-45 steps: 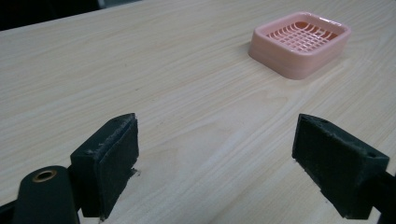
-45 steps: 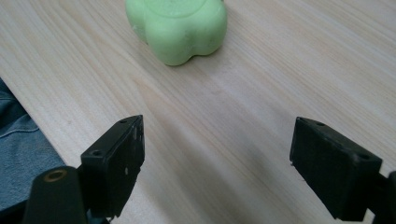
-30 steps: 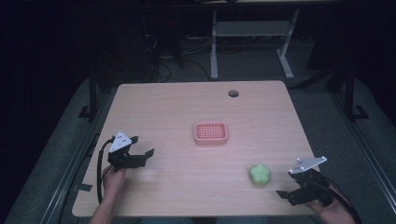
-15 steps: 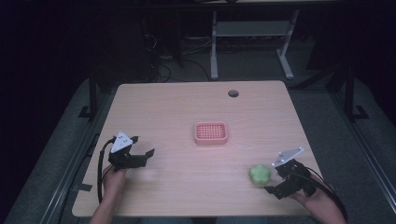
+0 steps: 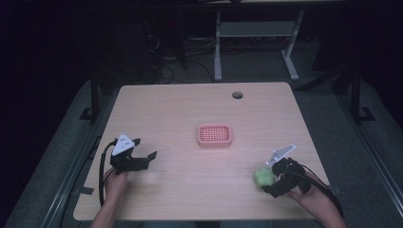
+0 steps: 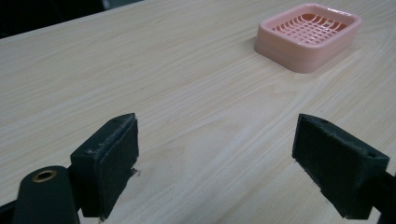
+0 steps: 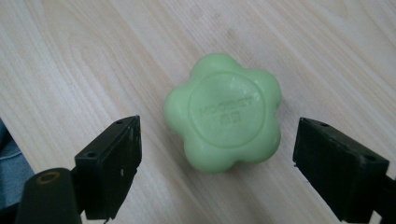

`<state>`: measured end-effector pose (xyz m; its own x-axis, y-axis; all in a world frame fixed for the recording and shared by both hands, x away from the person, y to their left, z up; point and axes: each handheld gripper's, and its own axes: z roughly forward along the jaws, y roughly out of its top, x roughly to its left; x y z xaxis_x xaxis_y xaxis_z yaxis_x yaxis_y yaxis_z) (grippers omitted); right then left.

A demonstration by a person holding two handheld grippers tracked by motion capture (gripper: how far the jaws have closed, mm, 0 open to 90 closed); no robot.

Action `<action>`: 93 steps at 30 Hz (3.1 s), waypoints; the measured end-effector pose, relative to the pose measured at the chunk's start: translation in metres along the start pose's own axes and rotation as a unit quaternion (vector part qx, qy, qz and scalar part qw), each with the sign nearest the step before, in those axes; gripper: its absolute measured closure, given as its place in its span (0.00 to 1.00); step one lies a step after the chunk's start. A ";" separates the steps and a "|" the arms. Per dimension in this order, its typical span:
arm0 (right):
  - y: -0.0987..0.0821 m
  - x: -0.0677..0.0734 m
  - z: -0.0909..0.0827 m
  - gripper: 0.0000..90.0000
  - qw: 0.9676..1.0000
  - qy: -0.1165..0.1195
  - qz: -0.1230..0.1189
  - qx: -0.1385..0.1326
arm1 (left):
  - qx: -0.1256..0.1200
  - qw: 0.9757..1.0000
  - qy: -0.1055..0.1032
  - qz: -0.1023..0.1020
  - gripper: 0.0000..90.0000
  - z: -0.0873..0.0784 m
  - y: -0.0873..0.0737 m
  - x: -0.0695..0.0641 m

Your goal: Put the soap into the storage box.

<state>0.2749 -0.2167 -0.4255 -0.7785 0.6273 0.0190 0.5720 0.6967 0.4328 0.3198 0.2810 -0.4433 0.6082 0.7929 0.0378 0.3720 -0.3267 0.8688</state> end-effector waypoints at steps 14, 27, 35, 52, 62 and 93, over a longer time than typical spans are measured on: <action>0.015 -0.002 0.014 0.17 0.999 -0.001 -0.007 0.034 | 0.001 1.000 -0.001 -0.005 0.16 0.000 0.000 0.000; 0.026 -0.001 0.029 0.17 0.997 -0.007 -0.016 0.072 | 0.000 1.000 -0.002 -0.012 0.16 -0.001 -0.001 0.001; 0.026 0.000 0.034 0.23 0.996 -0.014 -0.007 0.088 | -0.004 1.000 -0.001 -0.014 0.16 -0.001 -0.001 0.002; 0.027 0.002 0.034 0.28 0.995 -0.018 -0.015 0.094 | -0.005 1.000 -0.002 -0.017 0.16 -0.002 -0.001 0.002; 0.030 0.003 0.027 0.29 0.996 -0.018 -0.024 0.089 | -0.005 1.000 -0.003 -0.017 0.16 -0.002 -0.001 0.002; 0.023 -0.001 0.036 0.28 0.998 -0.006 0.022 0.062 | -0.008 1.000 -0.003 -0.018 0.16 -0.003 -0.001 0.003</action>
<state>0.2980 -0.1883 -0.4482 -0.7495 0.6615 0.0235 0.6330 0.7059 0.3177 0.3196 0.2850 -0.4426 0.5988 0.8009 0.0036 0.3825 -0.2900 0.8773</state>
